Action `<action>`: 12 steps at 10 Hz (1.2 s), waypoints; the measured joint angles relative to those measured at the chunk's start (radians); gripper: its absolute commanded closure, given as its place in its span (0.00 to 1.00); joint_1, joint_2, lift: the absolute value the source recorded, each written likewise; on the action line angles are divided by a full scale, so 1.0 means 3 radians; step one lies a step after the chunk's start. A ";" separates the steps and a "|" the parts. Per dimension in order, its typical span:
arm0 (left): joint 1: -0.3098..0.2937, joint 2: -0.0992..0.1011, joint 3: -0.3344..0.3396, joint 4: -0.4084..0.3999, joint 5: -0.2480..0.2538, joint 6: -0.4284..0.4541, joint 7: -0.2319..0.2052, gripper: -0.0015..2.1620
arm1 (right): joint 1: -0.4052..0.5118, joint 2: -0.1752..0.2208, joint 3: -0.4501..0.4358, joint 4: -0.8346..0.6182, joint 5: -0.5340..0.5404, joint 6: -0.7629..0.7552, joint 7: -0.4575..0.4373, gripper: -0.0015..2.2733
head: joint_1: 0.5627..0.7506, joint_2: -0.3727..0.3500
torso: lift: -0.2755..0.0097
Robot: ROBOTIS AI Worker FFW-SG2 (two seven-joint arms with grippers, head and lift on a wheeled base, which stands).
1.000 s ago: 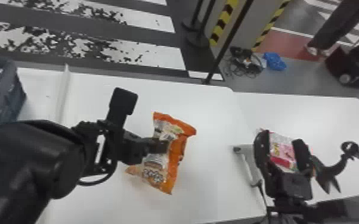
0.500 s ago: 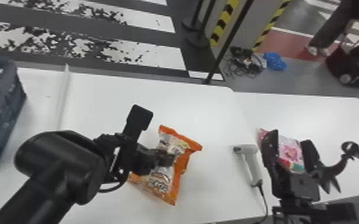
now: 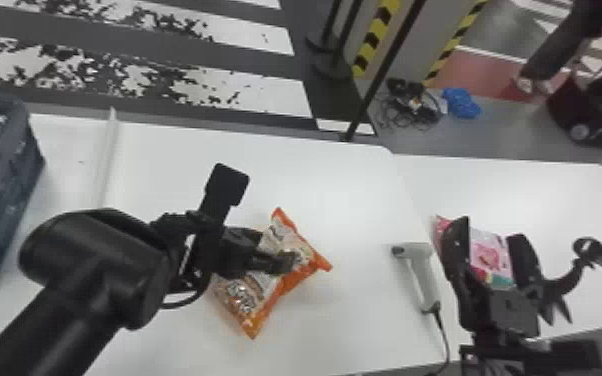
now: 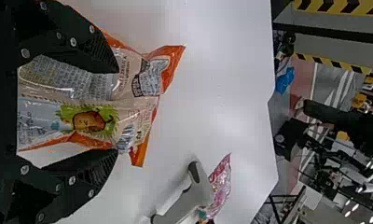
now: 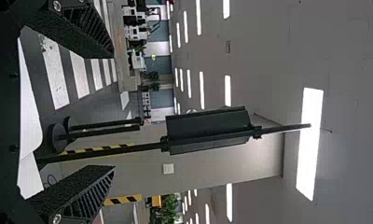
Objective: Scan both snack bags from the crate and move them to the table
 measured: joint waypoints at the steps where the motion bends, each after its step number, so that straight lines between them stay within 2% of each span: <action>1: 0.0068 0.0000 0.0075 -0.0173 0.0020 0.0010 0.0011 0.03 | 0.0000 -0.0003 -0.0006 0.0002 -0.0003 0.0000 0.0011 0.03 | 0.70 0.03 | 0.66; 2: 0.0204 0.0000 0.0181 -0.0463 0.0011 0.0042 0.0090 0.03 | 0.0001 -0.0006 -0.0011 0.0002 -0.0007 0.0000 0.0030 0.03 | 0.70 0.03 | 0.66; 3: 0.0364 0.0000 0.0303 -0.0793 -0.0030 0.0076 0.0293 0.03 | 0.0004 -0.0010 -0.0013 0.0005 -0.0014 0.0000 0.0056 0.03 | 0.70 0.03 | 0.66; 4: 0.0552 0.0033 0.0482 -0.1106 -0.0084 0.0090 0.0436 0.03 | 0.0005 -0.0016 -0.0012 0.0013 -0.0023 0.0000 0.0077 0.03 | 0.70 0.03 | 0.66; 6: 0.0976 0.0188 0.0979 -0.1626 -0.0141 0.0060 0.0615 0.03 | -0.0018 -0.0037 0.0015 0.0035 -0.0025 0.0000 0.0105 0.03 | 0.70 0.03 | 0.66; 8: 0.1527 0.0298 0.1492 -0.2158 -0.0277 -0.0316 0.0720 0.03 | -0.0062 -0.0058 0.0082 0.0074 -0.0007 0.0010 0.0208 0.03 | 0.70 0.03 | 0.66; 9: 0.1753 0.0345 0.1684 -0.2351 -0.0279 -0.0459 0.0742 0.03 | -0.0075 -0.0068 0.0118 0.0090 -0.0001 0.0022 0.0266 0.03 | 0.70 0.03 | 0.66; 10: 0.2003 0.0385 0.1885 -0.2504 -0.0233 -0.0613 0.0750 0.03 | -0.0084 -0.0075 0.0162 0.0101 0.0017 0.0069 0.0353 0.02 | 0.70 0.06 | 0.66; 12: 0.2378 0.0416 0.2114 -0.2604 -0.0160 -0.0877 0.0747 0.03 | -0.0101 -0.0081 0.0232 0.0084 0.0053 0.0265 0.0544 0.03 | 0.70 0.18 | 0.66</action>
